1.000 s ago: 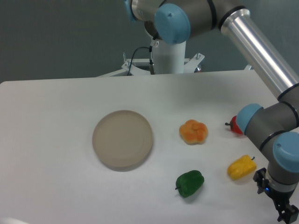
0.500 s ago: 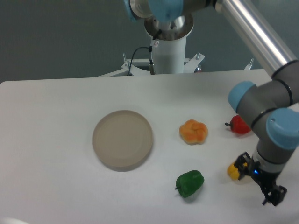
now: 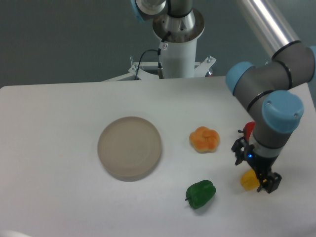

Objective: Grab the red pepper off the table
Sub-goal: 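Raise the gripper away from the yellow pepper and move toward the red pepper, then lower the open gripper over the red pepper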

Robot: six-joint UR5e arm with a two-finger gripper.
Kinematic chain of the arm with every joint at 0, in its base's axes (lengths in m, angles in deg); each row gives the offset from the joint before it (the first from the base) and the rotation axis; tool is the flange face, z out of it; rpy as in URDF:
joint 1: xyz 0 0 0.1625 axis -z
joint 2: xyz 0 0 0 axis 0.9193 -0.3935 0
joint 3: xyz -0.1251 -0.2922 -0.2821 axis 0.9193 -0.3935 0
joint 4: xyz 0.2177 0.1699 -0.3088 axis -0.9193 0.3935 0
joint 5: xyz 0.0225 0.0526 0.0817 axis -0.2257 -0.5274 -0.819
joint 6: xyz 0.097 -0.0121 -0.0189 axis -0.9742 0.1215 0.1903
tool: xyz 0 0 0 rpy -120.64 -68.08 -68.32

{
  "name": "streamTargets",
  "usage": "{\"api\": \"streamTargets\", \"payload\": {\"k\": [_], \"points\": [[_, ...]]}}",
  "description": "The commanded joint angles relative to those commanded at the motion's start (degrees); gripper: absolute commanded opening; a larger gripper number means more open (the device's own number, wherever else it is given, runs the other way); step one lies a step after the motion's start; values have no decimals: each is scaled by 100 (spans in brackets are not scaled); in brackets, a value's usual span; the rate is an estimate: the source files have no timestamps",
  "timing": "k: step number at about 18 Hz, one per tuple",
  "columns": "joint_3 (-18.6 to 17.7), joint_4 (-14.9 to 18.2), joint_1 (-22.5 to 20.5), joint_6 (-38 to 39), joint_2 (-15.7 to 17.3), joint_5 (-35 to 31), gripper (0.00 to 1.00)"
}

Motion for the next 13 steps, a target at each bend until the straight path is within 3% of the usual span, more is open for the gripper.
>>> {"api": "streamTargets", "payload": {"k": [9,13], "points": [[-677,-9,-589,-1433,334,-518,100],[-1256,-105,-809,-1767,606,-519,100]]}}
